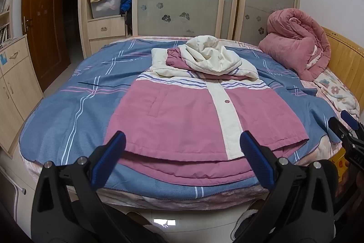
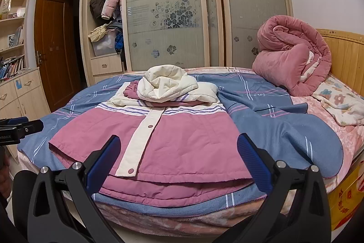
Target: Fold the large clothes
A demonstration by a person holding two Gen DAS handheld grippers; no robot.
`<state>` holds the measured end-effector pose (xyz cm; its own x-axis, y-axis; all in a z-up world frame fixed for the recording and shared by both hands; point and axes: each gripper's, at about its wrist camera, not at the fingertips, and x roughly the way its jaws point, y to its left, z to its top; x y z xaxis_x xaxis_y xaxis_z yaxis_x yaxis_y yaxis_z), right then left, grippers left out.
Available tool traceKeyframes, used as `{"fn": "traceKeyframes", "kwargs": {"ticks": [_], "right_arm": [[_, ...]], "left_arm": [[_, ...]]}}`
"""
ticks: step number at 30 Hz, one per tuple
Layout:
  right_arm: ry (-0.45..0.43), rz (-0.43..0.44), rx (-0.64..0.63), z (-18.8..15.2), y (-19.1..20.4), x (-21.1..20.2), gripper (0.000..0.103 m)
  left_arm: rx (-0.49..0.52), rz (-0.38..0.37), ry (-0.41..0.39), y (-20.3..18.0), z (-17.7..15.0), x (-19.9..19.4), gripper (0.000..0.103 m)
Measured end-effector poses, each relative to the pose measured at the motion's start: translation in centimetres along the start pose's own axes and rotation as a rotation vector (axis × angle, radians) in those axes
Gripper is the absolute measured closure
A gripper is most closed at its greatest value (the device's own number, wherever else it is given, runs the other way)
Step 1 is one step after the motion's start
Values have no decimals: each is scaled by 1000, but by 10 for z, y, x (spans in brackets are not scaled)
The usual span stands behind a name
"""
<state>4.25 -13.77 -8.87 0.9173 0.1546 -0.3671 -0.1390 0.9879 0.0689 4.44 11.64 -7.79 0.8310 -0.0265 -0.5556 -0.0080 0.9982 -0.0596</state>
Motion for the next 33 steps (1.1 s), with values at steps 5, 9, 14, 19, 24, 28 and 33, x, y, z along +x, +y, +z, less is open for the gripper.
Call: {"fn": "traceKeyframes", "kwargs": {"ticks": [5, 9, 14, 19, 24, 28, 33], "right_arm": [[5, -1, -1, -2, 0, 2, 1], [13, -1, -2, -4, 0, 6, 1], [16, -1, -1, -5, -1, 9, 1], [20, -1, -7, -6, -1, 11, 1], [-6, -1, -120, -9, 7, 12, 1], [-57, -53, -451, -31, 31, 15, 1], [-74, -113, -771, -73, 52, 32, 1]], "left_arm": [[-1, -5, 9, 2, -1, 4, 2], [-3, -5, 24, 2, -3, 9, 2], [-3, -4, 24, 1, -3, 10, 2], [-3, -6, 24, 2, -3, 11, 2], [28, -32, -20, 9, -6, 3, 2], [218, 64, -141, 11, -15, -15, 2], [466, 166, -143, 16, -34, -13, 2]]}}
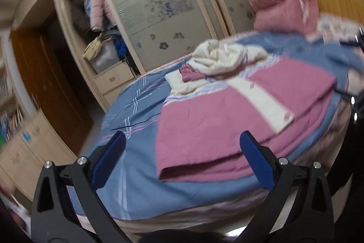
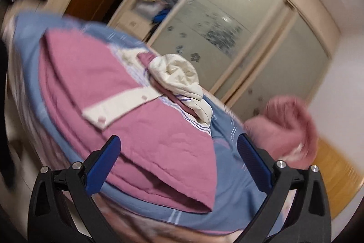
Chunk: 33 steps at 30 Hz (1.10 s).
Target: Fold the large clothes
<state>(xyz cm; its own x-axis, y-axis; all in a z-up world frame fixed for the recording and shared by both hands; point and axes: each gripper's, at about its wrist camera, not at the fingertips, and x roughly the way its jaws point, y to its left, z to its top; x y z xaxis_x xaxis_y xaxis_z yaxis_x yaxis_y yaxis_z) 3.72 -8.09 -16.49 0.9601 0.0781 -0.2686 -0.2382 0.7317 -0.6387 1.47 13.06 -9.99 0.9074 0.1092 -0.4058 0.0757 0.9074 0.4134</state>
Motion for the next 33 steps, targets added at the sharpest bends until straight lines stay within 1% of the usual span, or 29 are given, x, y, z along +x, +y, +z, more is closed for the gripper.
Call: {"fn": "traceKeyframes", "kwargs": {"ticks": [1, 3, 6, 9, 11, 14, 17, 19, 22, 24, 27, 29, 32, 33], "right_arm": [[0, -8, -80, -6, 13, 4, 1], [2, -50, -253, -21, 42, 16, 1], [24, -96, -418, -45, 69, 33, 1], [68, -97, -459, -60, 77, 47, 1], [83, -101, -466, -68, 78, 55, 1], [88, -102, -475, -73, 80, 60, 1], [70, -124, -469, -76, 83, 64, 1], [68, -135, -458, -76, 84, 72, 1], [46, -152, -445, -72, 85, 81, 1], [38, -164, -432, -66, 84, 85, 1], [31, -185, -376, -55, 79, 94, 1], [21, -203, -313, -45, 70, 97, 1], [0, -210, -192, -31, 50, 97, 1], [-2, -202, -138, -27, 40, 97, 1]], "left_arm": [[22, -4, 12, -1, -4, 3, 2], [67, -12, 45, -6, -13, 10, 2], [88, -27, 85, -13, -23, 20, 2], [112, -57, 118, -22, -32, 34, 2], [136, -64, 144, -29, -39, 44, 2], [200, -72, 175, -44, -48, 57, 2], [264, -99, 178, -58, -56, 67, 2], [280, -116, 187, -64, -61, 77, 2], [295, -121, 212, -72, -66, 91, 2], [306, -134, 203, -77, -67, 97, 2], [326, -140, 183, -84, -68, 104, 2], [344, -132, 176, -89, -69, 107, 2], [400, -78, 126, -97, -68, 105, 2], [437, -42, 80, -101, -67, 100, 2]]}}
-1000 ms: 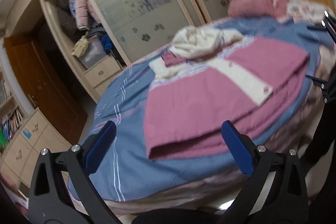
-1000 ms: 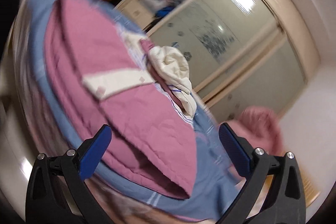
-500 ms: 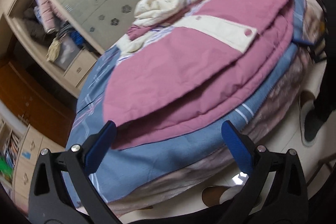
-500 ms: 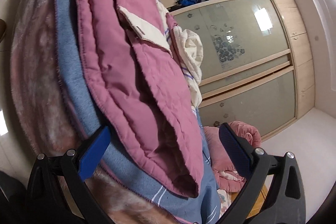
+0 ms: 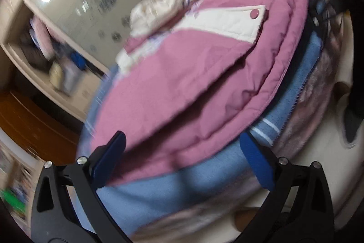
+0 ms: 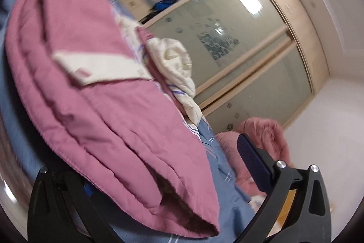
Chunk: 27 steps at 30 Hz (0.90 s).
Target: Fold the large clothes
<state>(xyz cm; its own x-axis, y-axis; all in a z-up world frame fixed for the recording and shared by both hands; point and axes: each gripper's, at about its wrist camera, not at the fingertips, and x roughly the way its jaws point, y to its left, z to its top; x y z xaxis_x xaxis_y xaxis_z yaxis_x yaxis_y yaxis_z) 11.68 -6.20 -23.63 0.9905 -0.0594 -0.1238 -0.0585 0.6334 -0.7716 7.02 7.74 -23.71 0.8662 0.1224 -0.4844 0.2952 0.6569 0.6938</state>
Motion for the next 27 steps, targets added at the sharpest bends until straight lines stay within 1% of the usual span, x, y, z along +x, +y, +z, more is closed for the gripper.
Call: {"fn": "traceKeyframes", "kwargs": {"ticks": [2, 3, 4, 7, 8, 9, 12, 14, 17, 19, 20, 21, 23, 24, 27], "right_arm": [[9, 11, 56, 2, -9, 3, 1], [12, 18, 72, 3, -11, 4, 1], [13, 20, 75, 4, -11, 4, 1], [4, 15, 67, 7, -9, 4, 1], [0, 13, 65, 8, -9, 4, 1], [-1, 8, 68, 9, -9, 4, 1], [-1, 7, 97, 6, -12, 2, 1], [-2, 8, 123, 4, -15, -1, 1], [1, 15, 144, 5, -17, -2, 1], [3, 22, 158, 6, -18, -3, 1], [5, 25, 166, 7, -19, -3, 1], [7, 29, 174, 6, -20, -3, 1], [16, 39, 203, 6, -24, -1, 1], [21, 47, 223, 6, -26, 1, 1], [45, 70, 259, 4, -28, 5, 1]], "left_arm": [[56, 54, -62, -5, 2, -9, 2], [93, 99, -84, -8, 2, -10, 2], [130, 124, -81, -12, 1, -8, 2], [233, 141, -55, -24, -1, 3, 2], [250, 133, -54, -27, -1, 4, 2], [268, 110, -64, -29, 1, 3, 2], [273, 59, -107, -29, 7, -8, 2], [264, 51, -101, -28, 11, -8, 2], [281, 90, -60, -30, 9, 7, 2], [285, 138, -28, -29, 8, 22, 2], [270, 149, -22, -26, 9, 26, 2], [225, 151, -20, -19, 12, 31, 2], [107, 121, -11, -3, 17, 41, 2], [34, 95, 6, 7, 20, 46, 2], [-93, 84, 5, 25, 28, 51, 2]]}}
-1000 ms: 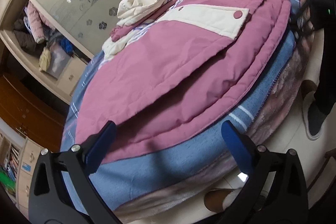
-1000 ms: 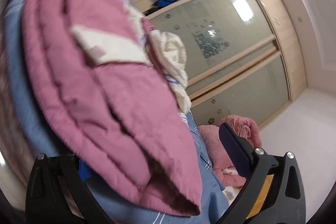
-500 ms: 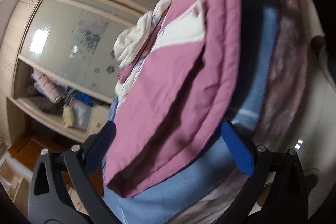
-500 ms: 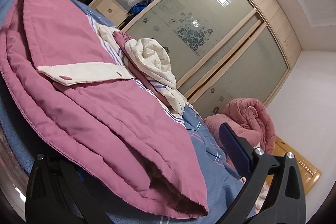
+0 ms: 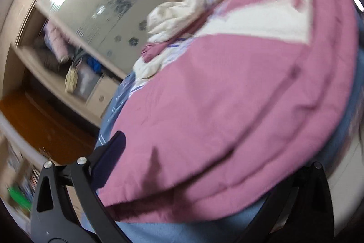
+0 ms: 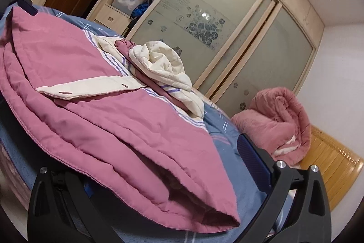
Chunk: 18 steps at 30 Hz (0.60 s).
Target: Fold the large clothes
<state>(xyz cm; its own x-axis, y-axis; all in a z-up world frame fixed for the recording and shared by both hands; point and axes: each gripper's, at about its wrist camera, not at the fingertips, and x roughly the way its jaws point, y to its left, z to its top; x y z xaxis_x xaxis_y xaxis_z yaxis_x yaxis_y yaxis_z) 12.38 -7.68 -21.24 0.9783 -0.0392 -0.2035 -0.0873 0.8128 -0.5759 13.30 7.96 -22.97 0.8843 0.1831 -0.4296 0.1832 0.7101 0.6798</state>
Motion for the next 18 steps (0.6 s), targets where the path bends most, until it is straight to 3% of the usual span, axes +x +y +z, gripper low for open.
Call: {"fn": "traceKeyframes", "kwargs": {"ticks": [5, 7, 10, 13, 16, 18], "right_arm": [[62, -5, 5, -4, 5, 14, 1], [76, 5, 31, -3, 4, 19, 1], [86, 11, 56, -1, 3, 25, 5], [116, 39, 88, 1, 2, 33, 28], [180, 92, 129, 0, 3, 46, 60], [214, 119, 165, -2, 2, 52, 74]], "left_arm": [[-184, -112, -5, 15, 7, 3, 5], [-276, -182, 23, 19, 8, 9, 15], [-341, -214, 38, 21, 11, 12, 25], [-401, -224, 50, 24, 12, 13, 35], [-504, -247, 74, 32, 12, 15, 38], [-543, -258, 98, 36, 12, 16, 42]]}}
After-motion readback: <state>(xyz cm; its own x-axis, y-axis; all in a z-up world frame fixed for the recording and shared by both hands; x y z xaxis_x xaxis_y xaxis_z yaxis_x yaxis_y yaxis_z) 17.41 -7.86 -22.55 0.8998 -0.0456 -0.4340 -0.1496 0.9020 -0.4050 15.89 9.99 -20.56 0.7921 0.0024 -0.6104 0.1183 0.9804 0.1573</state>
